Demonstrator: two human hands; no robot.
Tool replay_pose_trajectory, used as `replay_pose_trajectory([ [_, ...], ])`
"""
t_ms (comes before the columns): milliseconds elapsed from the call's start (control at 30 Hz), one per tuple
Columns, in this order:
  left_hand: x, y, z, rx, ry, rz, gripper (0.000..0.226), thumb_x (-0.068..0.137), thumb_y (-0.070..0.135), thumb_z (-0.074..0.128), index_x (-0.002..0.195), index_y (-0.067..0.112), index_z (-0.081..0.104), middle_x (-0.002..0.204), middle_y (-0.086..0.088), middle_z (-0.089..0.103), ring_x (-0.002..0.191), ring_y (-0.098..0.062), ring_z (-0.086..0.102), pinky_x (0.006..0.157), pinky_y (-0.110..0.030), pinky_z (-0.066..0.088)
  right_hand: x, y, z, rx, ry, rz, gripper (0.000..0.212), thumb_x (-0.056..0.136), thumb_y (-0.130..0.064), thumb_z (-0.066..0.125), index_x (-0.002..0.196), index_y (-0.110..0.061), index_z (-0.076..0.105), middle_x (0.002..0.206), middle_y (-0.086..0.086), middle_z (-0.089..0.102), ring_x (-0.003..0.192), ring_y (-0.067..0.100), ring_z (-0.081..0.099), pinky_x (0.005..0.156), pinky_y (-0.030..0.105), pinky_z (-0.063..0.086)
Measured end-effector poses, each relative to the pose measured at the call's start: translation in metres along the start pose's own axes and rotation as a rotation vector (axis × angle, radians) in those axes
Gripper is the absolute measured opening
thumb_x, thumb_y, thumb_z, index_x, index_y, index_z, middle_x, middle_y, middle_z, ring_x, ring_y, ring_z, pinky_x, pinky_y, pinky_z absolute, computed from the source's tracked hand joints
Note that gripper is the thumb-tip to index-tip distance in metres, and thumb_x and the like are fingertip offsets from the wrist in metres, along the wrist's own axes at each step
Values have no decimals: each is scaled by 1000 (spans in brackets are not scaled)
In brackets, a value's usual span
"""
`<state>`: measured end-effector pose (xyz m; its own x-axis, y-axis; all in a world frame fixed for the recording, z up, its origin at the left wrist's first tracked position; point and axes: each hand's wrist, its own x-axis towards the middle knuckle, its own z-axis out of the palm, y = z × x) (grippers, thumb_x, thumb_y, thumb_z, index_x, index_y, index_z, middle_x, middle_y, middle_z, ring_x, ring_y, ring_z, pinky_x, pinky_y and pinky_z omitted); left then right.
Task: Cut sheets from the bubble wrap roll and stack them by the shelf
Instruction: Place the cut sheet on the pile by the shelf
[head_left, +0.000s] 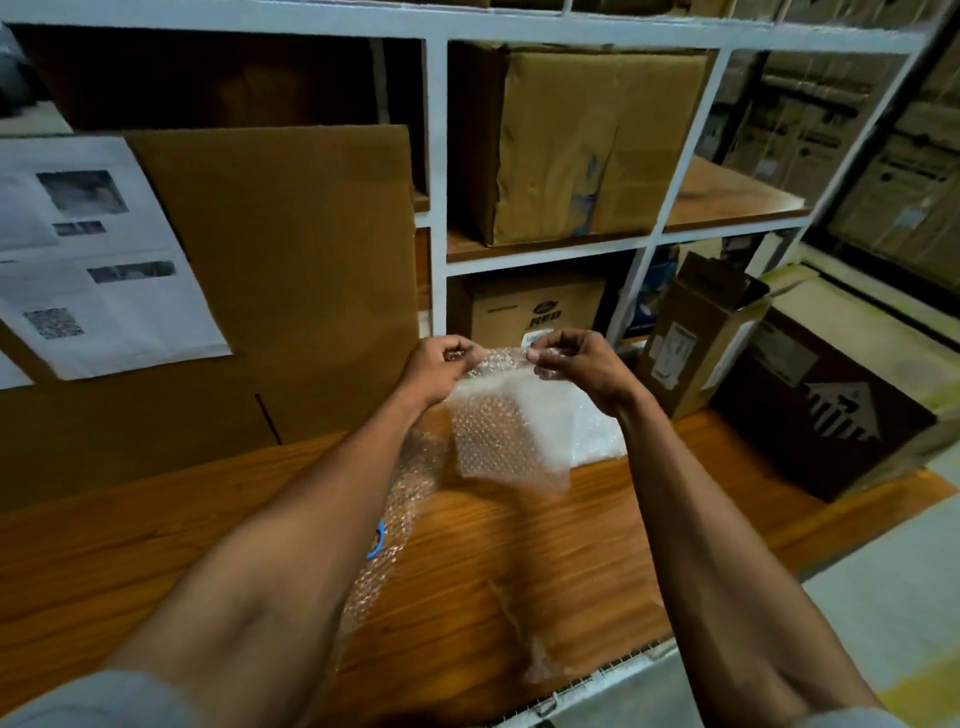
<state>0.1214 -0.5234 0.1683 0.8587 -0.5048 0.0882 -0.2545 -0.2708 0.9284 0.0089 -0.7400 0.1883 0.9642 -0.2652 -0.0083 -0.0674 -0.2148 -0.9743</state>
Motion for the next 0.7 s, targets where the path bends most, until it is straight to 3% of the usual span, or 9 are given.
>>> replay_pose_trajectory([
  [67, 14, 6, 14, -6, 15, 3, 14, 97, 21, 71, 106, 11, 77, 96, 5, 73, 86, 1, 62, 72, -14, 47, 11, 6, -24, -56, -12, 19, 27, 100, -23, 70, 108, 2, 74, 100, 17, 76, 89, 21, 70, 85, 34, 60],
  [167, 31, 13, 33, -8, 25, -16, 10, 96, 23, 72, 103, 19, 78, 98, 8, 74, 93, -3, 64, 77, -18, 48, 26, 14, -56, -178, -16, 15, 18, 99, -23, 72, 97, -7, 78, 92, 16, 76, 82, 18, 70, 81, 32, 57],
  [267, 40, 14, 49, -37, 39, -45, 8, 92, 23, 77, 100, 25, 78, 105, 8, 75, 103, -10, 66, 86, -27, 53, 37, 16, -78, -216, -33, -25, 11, 96, -17, 75, 97, -7, 77, 97, 19, 76, 85, 19, 72, 81, 32, 59],
  [433, 51, 20, 68, -108, 43, -68, 18, 90, 22, 78, 108, 28, 77, 112, 11, 72, 108, -7, 64, 94, -32, 54, 52, 18, -102, -200, -69, -71, 11, 95, -13, 76, 102, -5, 75, 102, 16, 77, 99, 27, 75, 87, 33, 62],
  [600, 63, 24, 87, 0, 10, -82, 16, 91, 25, 78, 106, 24, 78, 108, 8, 73, 108, -11, 64, 88, -29, 51, 58, 21, -119, -109, -114, -46, 15, 97, -10, 72, 107, 1, 73, 105, 20, 75, 93, 21, 74, 84, 36, 64],
  [700, 71, 26, 94, -38, 64, -79, 14, 94, 26, 73, 108, 25, 78, 113, 8, 72, 111, -11, 62, 93, -34, 50, 65, 24, -130, -143, -59, -81, 7, 96, -8, 72, 102, -4, 74, 102, 16, 75, 89, 18, 72, 80, 30, 61],
])
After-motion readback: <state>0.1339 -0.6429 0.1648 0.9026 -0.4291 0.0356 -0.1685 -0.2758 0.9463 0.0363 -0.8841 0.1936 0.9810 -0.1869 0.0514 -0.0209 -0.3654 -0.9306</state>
